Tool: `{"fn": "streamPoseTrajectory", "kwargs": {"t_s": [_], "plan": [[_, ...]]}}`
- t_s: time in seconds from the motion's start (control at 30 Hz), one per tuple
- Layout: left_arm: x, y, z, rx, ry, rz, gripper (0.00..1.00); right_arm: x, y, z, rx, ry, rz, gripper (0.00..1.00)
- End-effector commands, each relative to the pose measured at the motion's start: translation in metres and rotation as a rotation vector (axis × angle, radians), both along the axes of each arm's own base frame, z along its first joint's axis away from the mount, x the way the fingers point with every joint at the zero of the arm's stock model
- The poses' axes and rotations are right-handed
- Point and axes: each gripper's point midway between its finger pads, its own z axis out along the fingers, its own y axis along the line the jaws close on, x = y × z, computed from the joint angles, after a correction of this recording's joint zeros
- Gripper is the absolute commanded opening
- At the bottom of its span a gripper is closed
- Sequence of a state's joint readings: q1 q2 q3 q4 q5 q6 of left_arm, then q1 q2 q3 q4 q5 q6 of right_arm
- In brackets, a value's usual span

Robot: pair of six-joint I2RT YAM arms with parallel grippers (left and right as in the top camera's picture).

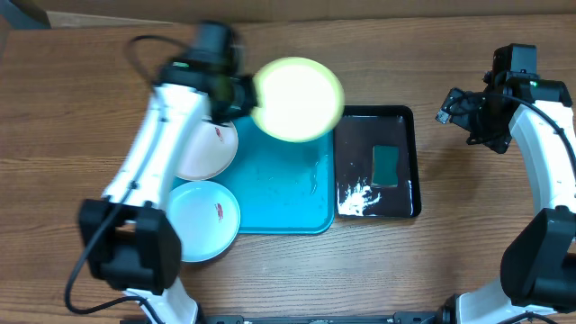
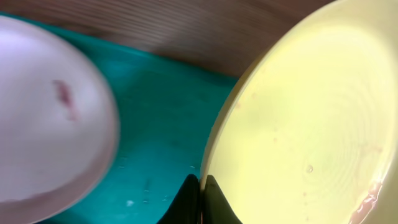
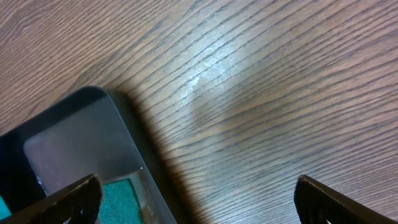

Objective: Clean dirty plates on tray and stack at the side
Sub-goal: 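Lift the yellow plate with left gripper and carry it left off tray, then lower the yellow plate onto the table and release it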

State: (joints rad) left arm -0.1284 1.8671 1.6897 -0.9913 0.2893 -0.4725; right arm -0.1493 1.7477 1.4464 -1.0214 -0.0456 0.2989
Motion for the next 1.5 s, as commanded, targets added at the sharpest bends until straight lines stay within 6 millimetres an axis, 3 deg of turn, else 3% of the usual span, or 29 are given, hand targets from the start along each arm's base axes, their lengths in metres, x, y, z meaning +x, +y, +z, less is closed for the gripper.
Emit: {"fn": "streamPoseTrajectory", "kwargs": {"t_s": [0.0, 0.1, 0.2, 0.33, 0.43, 0.53, 0.63, 0.8, 1.3, 1.33, 1.43, 1.47], "plan": [[0.007, 0.053, 0.009, -0.155, 0.029, 0.116, 0.04, 0.002, -0.001, 0.004, 0.0, -0.012, -0.006, 1.0], [0.003, 0.133, 0.0, -0.133, 0.046, 0.304, 0.04, 0.002, -0.001, 0.004, 0.0, -0.012, -0.006, 1.0], [-0.008, 0.198, -0.008, -0.135, 0.052, 0.461, 0.04, 0.002, -0.001, 0.004, 0.0, -0.012, -0.006, 1.0], [-0.048, 0.29, -0.031, -0.042, 0.104, 0.717, 0.04, 0.002, -0.001, 0.004, 0.0, -0.012, -0.006, 1.0], [-0.083, 0.341, -0.051, 0.018, 0.147, 0.892, 0.04, 0.002, -0.001, 0.004, 0.0, -0.012, -0.006, 1.0], [-0.105, 0.367, -0.071, 0.013, 0.15, 0.982, 0.04, 0.002, -0.001, 0.004, 0.0, -0.012, -0.006, 1.0], [-0.116, 0.378, -0.089, 0.013, 0.142, 1.019, 0.04, 0.002, -0.001, 0.004, 0.0, -0.012, -0.006, 1.0], [-0.112, 0.379, -0.111, 0.03, 0.092, 1.013, 0.04, 0.002, -0.001, 0.004, 0.0, -0.012, -0.006, 1.0], [-0.097, 0.36, -0.125, 0.155, 0.1, 0.944, 0.04, 0.002, -0.001, 0.004, 0.0, -0.012, -0.006, 1.0], [-0.097, 0.36, -0.125, 0.165, 0.103, 0.943, 0.08, 0.002, -0.001, 0.004, 0.0, -0.012, -0.006, 1.0], [-0.095, 0.359, -0.125, 0.166, 0.098, 0.937, 0.34, 0.002, -0.001, 0.004, 0.0, -0.012, -0.006, 1.0], [-0.094, 0.357, -0.124, 0.158, 0.094, 0.924, 0.37, 0.002, -0.001, 0.004, 0.0, -0.012, -0.007, 1.0]]}}
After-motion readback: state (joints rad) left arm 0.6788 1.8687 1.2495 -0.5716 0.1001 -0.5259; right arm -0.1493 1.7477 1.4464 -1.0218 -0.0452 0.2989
